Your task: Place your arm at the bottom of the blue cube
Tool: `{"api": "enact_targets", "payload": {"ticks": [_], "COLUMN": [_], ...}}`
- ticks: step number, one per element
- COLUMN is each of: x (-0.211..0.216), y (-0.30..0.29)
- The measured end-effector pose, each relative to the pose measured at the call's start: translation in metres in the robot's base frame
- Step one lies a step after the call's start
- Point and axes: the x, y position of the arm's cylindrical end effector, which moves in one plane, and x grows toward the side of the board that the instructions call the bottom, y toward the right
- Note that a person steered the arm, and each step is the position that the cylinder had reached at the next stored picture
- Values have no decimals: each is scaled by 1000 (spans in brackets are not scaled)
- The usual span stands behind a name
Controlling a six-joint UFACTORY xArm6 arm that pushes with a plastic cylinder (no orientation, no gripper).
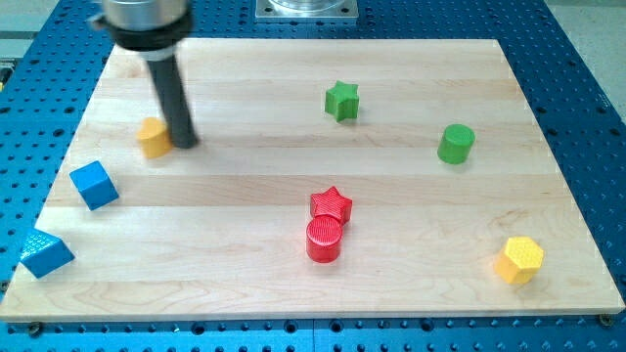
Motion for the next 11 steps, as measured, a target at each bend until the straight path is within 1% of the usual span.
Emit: {"api": "enact_targets", "payload": {"ticks": [1,2,3,4,5,6,7,8,9,10,11], "x": [7,24,67,94,96,135,146,137,127,127,124], "y": [-31,12,80,89,89,75,60,26,-25,-77,-96]}}
